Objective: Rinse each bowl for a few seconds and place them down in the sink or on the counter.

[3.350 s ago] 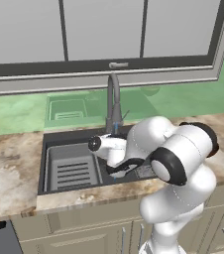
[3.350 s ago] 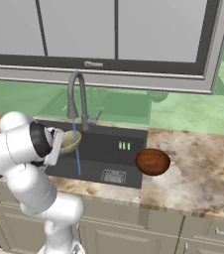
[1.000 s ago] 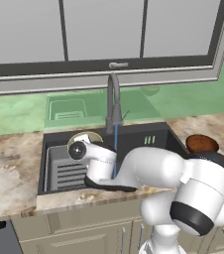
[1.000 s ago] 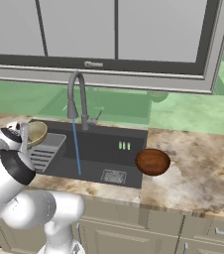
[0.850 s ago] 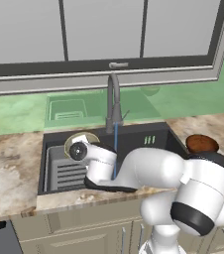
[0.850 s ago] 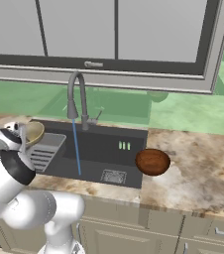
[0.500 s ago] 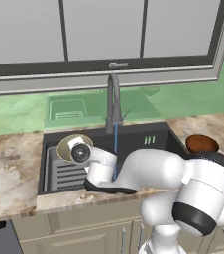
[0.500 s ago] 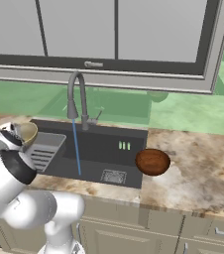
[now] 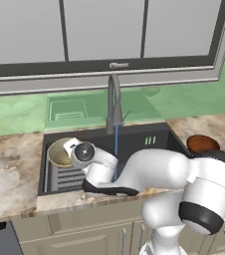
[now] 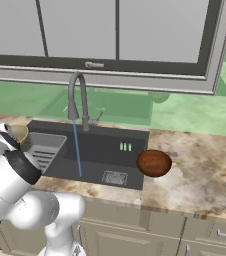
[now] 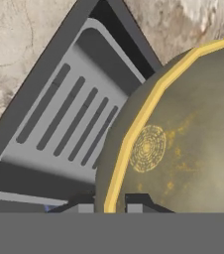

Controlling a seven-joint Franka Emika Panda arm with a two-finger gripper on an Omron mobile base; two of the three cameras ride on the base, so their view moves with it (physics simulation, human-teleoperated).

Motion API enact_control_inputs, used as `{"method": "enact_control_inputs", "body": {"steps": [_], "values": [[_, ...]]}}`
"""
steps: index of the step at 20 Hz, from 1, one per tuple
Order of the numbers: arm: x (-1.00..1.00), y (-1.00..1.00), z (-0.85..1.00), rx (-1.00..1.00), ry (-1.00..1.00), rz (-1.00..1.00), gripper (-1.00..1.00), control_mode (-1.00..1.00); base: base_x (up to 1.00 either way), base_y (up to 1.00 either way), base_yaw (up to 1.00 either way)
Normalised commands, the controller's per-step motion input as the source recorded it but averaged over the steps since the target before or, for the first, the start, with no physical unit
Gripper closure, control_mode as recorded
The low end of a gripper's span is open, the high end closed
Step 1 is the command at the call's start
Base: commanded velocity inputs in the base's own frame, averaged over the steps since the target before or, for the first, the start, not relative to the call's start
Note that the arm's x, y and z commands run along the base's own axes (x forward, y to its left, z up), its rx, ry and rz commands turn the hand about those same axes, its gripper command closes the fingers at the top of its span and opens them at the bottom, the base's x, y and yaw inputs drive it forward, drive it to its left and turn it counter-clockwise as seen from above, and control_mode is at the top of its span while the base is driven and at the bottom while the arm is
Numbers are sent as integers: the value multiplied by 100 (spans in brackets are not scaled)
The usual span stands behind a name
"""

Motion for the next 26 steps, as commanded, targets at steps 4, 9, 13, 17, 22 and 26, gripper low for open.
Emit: {"method": "enact_control_inputs", "body": {"steps": [4,9,13,17,22,26], "values": [[-8,23,14,-1,4,18,100,-100,0,0,0],[-12,17,20,-4,1,14,100,-100,0,0,0],[-7,17,12,-4,0,5,100,-100,0,0,0],[0,19,8,-3,1,3,100,-100,0,0,0],[0,20,5,-2,2,3,100,-100,0,0,0],[0,19,2,-1,2,3,100,-100,0,0,0]]}}
